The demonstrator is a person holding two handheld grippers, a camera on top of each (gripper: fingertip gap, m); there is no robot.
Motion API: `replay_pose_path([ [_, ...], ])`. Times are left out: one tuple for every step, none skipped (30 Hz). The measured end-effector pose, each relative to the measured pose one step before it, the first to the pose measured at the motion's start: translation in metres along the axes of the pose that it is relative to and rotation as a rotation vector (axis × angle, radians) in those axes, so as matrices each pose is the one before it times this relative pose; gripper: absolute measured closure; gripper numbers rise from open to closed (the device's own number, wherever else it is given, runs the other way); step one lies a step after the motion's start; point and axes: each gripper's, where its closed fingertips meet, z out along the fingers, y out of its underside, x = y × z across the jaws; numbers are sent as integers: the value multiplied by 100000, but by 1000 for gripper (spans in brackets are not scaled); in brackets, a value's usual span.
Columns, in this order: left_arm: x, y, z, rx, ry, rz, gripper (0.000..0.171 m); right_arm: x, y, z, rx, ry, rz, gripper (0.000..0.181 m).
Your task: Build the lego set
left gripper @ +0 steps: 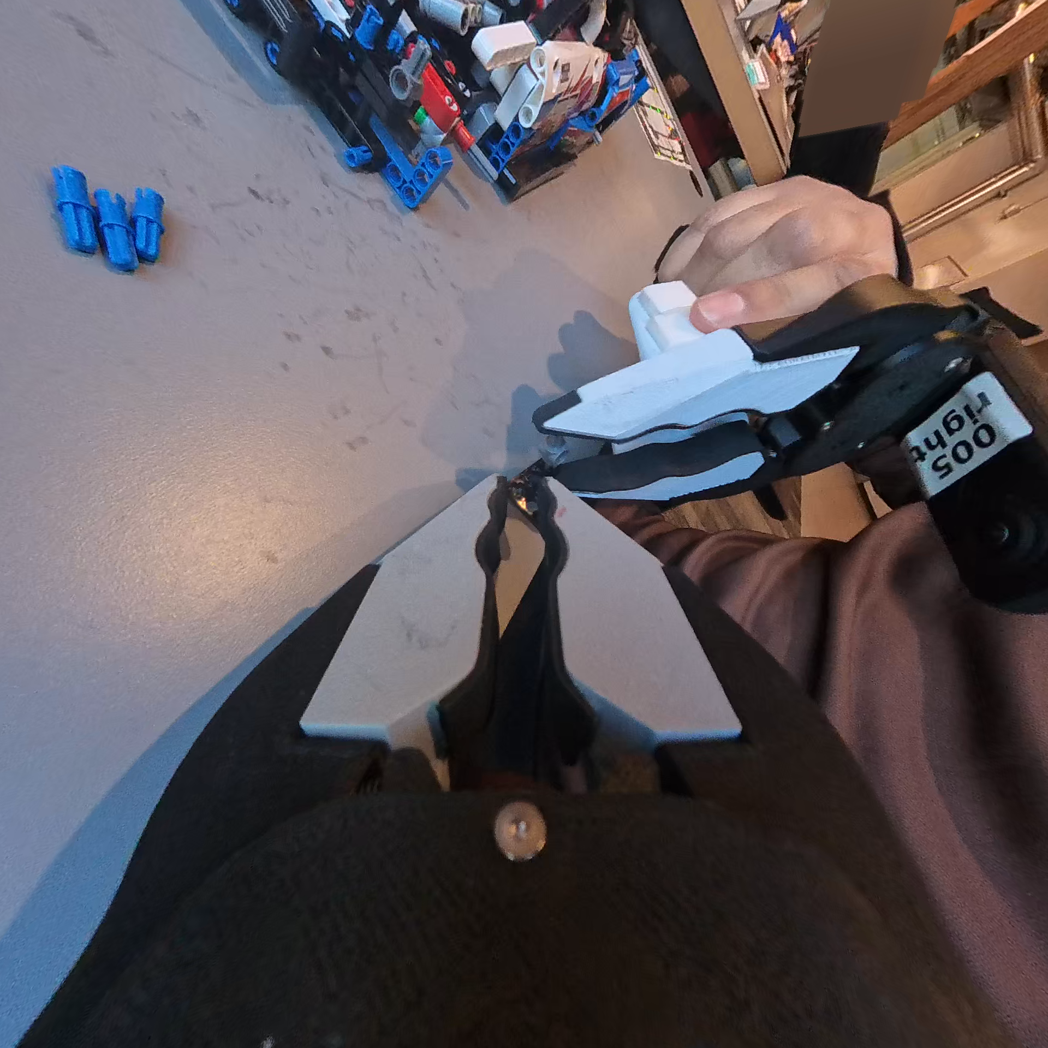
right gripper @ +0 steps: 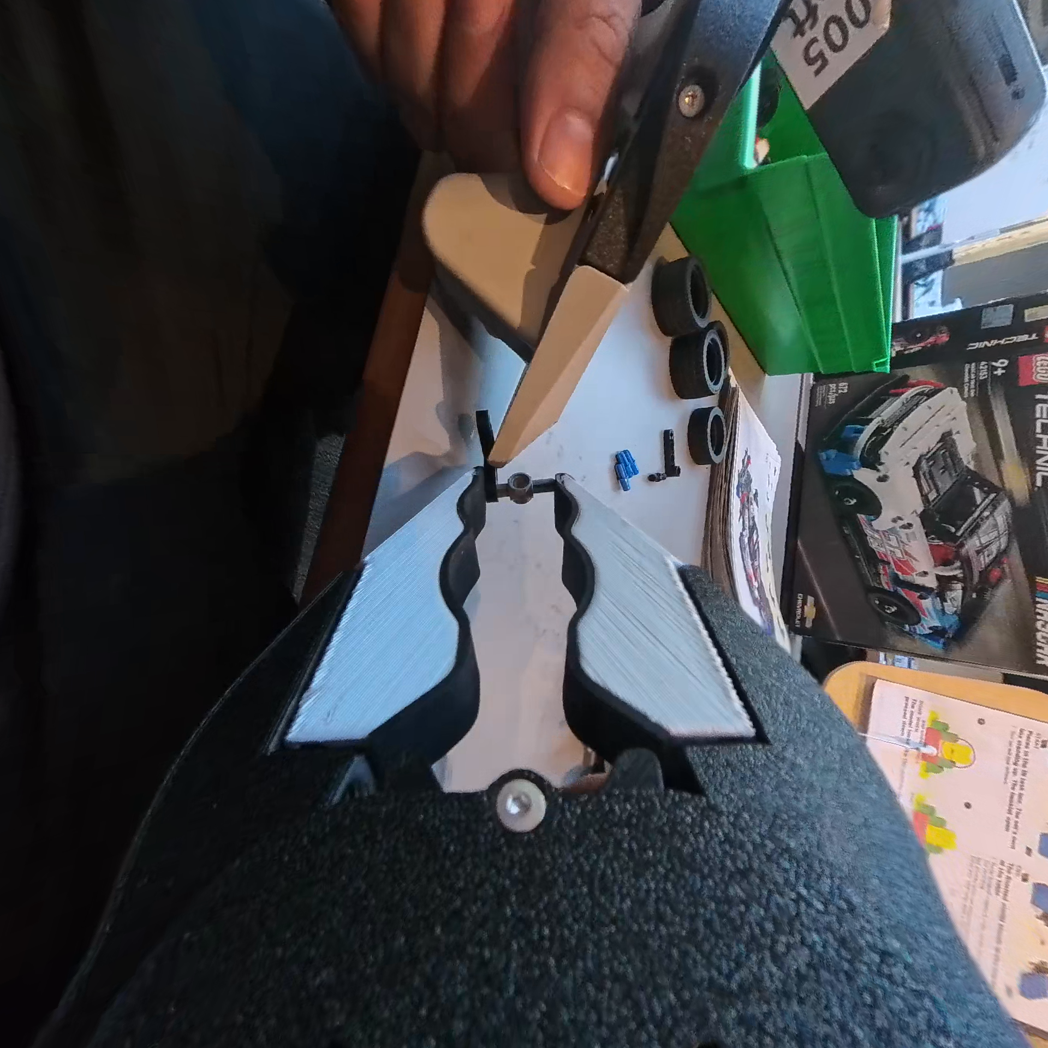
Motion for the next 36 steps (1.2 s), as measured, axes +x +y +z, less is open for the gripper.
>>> replay_pose_path([
  [-43,-35,-9,245,-383,26,163,20,47,54,120,-430,1104,158],
  [-48,-87,-16,567,-500,122,163,49,77,60,-103,-259,895,158],
  [-74,-104,1,615,-849,233,163,73,94,72,-282,-70,596,158],
  [-78,-115,-15,811,-987,354,163,89,76,84,-206,-80,1143,158],
  [-95,-139,-63,1035,-1218,1138,163,49,93,120,-68,-695,2672,158],
  [-152,-166,-138,1276,-2596,4036,164,-13,321,207,-813,-1363,3968,158],
  [-371,-117,-288,959,-5565,7771,163,12,574,262,-1437,-1132,4382,158],
  [-370,-64,-421,230,-7296,11335,154,181,627,195,-1075,-293,5001,158],
  [-211,81,-443,-1021,-7405,13538,151,214,449,45,-33,-1047,5981,158],
  [-184,10,-362,-676,-7656,14148,151,141,240,-56,738,-1960,6029,158],
  [-353,-91,-182,36,-8738,13674,152,134,45,-120,1548,-1433,4535,158],
  [-435,-126,30,232,-8685,11090,153,22,-101,-141,1783,-1241,2453,158],
  [-105,-171,250,550,-5576,7362,152,-132,-181,-108,1445,-1348,1047,158],
  [460,-143,413,437,-553,3834,152,-160,-220,-79,1155,-956,575,158],
  [690,-207,384,856,1925,1734,150,-163,-223,-27,893,-824,546,158],
  [650,-254,270,1483,2337,1700,151,-175,-204,-34,915,-853,583,158],
  [381,-169,150,632,1268,1947,153,-104,-170,-48,939,-501,670,158],
  [168,-138,34,309,432,1762,153,-55,-77,-38,655,-355,683,157],
  [22,-236,-67,1389,-64,918,153,-100,-59,-49,736,-640,414,157],
  [-61,-177,-79,1266,-178,-90,160,-143,-109,-84,1168,-856,229,157],
  [89,-89,-85,644,974,23,163,-107,-111,-85,1064,-795,276,157],
  [171,-99,-81,791,1015,495,165,-35,-82,-92,841,-726,536,157],
  [205,-101,-36,984,483,952,169,-28,-43,-80,589,-1034,893,157],
  [65,-41,20,483,-468,1535,169,-57,6,-60,470,-1275,870,157],
  [93,-13,18,62,69,1237,169,-23,7,-39,710,-838,506,157],
  [12,-57,14,99,309,-791,169,2,-36,-80,1131,-332,112,157],
  [0,-186,-48,1465,1120,-2859,169,52,-167,-182,1870,21,-154,157],
  [-8,-372,-188,3216,2121,-3817,169,104,-353,-331,3030,348,109,156],
  [12,-625,-378,4767,2832,-4238,169,168,-616,-482,4534,564,1160,156],
  [118,-987,-549,6781,3483,-4849,170,176,-915,-625,6168,212,2521,156],
  [144,-1203,-692,8867,3299,-4627,171,102,-1177,-740,7649,-740,3521,158],
  [315,-1457,-732,10434,4313,-4214,171,-38,-1351,-759,8318,-1925,4094,163],
  [315,-1707,-683,11556,3918,-4434,171,-41,-1329,-641,7367,-1751,4303,167],
  [523,-1637,-516,10356,5062,-4444,170,191,-1052,-444,5302,-43,3392,169],
  [412,-1280,-285,7578,4008,-4054,170,291,-795,-317,3682,741,2121,168],
  [135,-718,-54,3967,1911,-3044,170,143,-697,-258,3233,-140,2003,164],
])
